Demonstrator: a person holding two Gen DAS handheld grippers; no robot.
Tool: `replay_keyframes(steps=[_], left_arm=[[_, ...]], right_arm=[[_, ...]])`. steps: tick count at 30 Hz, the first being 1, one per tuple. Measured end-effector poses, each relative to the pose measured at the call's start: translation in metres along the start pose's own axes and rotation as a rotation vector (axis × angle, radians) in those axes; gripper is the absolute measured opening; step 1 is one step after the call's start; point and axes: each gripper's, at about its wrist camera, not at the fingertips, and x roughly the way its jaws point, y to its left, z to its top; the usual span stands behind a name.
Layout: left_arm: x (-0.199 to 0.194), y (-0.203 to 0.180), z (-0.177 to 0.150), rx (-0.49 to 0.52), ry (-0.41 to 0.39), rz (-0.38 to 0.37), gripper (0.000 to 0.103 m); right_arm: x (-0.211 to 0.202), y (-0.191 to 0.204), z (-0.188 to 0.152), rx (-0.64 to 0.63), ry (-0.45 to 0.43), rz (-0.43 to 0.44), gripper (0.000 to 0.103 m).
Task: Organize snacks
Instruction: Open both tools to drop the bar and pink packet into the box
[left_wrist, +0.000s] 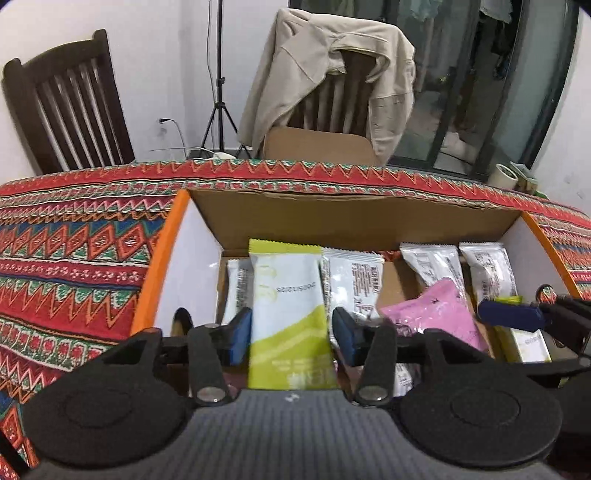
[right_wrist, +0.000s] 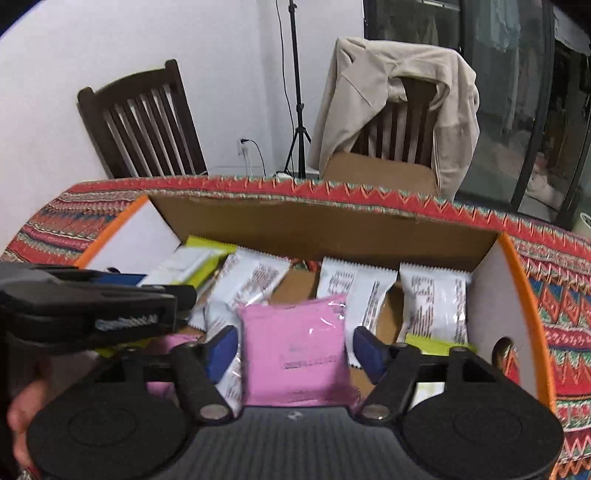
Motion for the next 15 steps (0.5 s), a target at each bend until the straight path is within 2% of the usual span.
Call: replay_keyframes(steps=[2,9,10,11,12,13,15], left_arm=[[0.000,-0.002,-0.002,0.005,0.002,-0.003,0.054],[-0.010,-0.004,-0.006,0.007,-0.020,0.005,0.056],[-0.014,-0.004,-0.007,0.007,-0.031,0.007,0.061],[-0.021,-0.004,-0.008,0.008,-0.043,0.016,0.075],[-0.029,-0.004,-0.009,0.007,-0.071,0.034,0.082],[-0.038,-0.003,-0.010,0.005,-0.100,0.035,0.094],[-0.056,-0.002,-0.009,0.008,-0.124,0.007,0.096]], right_arm=[[-0.003,0.001,-0.003,-0.003,-0.009,-0.008,0.077],[-0.006,0.005,-0.006,-0.025,-0.018,-0.027,0.080],[-0.008,0.004,-0.005,-0.028,-0.022,-0.029,0.081],[-0.010,0.004,-0.006,-0.029,-0.031,-0.032,0.084],[-0.014,0.003,-0.006,-0.030,-0.039,-0.041,0.085],[-0.018,0.001,-0.006,-0.028,-0.046,-0.048,0.085],[-0.030,-0.005,-0.005,-0.016,-0.063,-0.038,0.086]])
